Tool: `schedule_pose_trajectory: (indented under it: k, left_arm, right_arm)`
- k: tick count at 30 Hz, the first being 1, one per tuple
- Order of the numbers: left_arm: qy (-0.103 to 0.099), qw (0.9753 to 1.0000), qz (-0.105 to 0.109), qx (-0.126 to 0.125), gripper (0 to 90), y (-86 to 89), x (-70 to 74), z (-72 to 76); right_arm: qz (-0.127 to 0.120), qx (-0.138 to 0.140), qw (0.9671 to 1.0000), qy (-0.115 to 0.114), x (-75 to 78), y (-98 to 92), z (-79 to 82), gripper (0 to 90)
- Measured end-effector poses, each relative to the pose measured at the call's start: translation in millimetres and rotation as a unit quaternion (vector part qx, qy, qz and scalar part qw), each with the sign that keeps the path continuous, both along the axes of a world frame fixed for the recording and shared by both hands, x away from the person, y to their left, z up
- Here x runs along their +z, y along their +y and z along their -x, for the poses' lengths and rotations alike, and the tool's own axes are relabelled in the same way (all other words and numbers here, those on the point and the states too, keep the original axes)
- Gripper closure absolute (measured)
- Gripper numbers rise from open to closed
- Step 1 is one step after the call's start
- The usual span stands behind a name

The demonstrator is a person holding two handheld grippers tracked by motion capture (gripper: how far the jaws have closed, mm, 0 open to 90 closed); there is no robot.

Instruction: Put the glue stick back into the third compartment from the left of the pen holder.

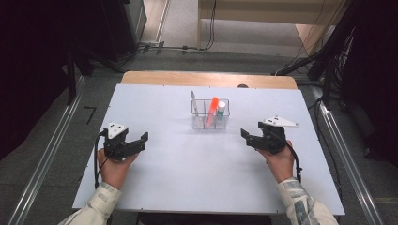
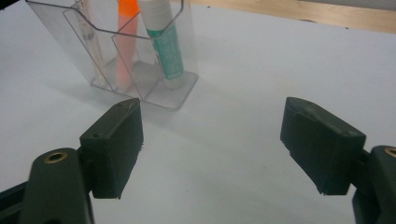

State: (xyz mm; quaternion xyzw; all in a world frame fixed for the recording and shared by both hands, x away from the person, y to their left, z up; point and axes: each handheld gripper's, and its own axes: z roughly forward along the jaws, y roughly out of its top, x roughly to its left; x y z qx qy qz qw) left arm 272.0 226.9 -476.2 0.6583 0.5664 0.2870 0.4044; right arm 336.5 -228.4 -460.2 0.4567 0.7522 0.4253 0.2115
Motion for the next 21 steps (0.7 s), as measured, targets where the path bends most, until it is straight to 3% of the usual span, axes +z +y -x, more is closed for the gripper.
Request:
schedule_pose_trajectory:
  k: [3,21]
  left_arm:
    - [0.000,1.0000,0.000,0.000,21.5,0.0,0.1,0.8]
    - [-0.016,0.9998,-0.014,-0.005,21.5,-1.0,2.5,13.2]
  right_arm:
    - [-0.007,-0.006,1.0000,-0.003,-1.3,-8.5,5.4,19.8]
    - [0.006,-0.028,0.9996,-0.009,-2.8,-43.1,32.1,19.5]
